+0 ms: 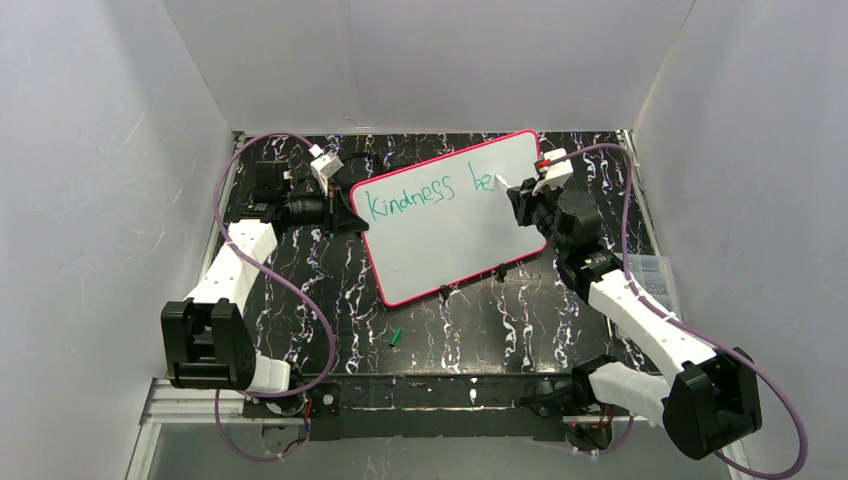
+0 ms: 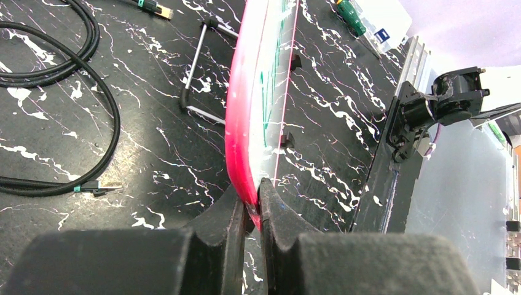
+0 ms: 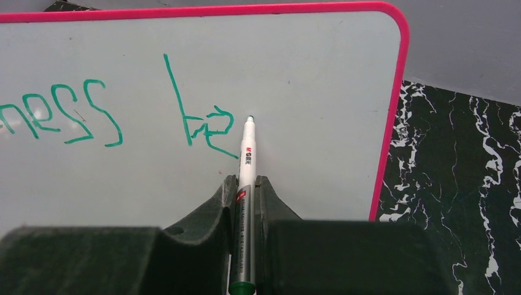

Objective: Write a sentence on the whiteboard

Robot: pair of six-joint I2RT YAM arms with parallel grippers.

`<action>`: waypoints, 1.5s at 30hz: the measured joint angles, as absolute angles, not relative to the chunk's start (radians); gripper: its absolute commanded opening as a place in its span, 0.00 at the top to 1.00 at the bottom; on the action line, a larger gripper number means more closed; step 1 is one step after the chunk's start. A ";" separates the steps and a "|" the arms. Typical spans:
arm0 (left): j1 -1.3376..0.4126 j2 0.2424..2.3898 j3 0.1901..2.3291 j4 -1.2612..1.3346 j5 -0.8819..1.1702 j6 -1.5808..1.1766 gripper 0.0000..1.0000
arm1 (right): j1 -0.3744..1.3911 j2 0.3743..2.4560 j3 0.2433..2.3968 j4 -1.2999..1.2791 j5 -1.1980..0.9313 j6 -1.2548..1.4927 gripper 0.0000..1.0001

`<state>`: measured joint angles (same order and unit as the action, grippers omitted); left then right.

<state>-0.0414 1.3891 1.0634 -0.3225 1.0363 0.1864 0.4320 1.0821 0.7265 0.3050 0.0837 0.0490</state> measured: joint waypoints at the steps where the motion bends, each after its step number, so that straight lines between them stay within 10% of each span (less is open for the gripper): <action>1: -0.041 1.389 1.063 -0.323 1.036 0.186 1.00 | 0.432 1.082 0.727 0.306 0.081 0.049 0.99; 45: -0.041 1.389 1.063 -0.323 1.037 0.186 1.00 | 0.432 1.082 0.713 0.324 0.098 0.049 0.99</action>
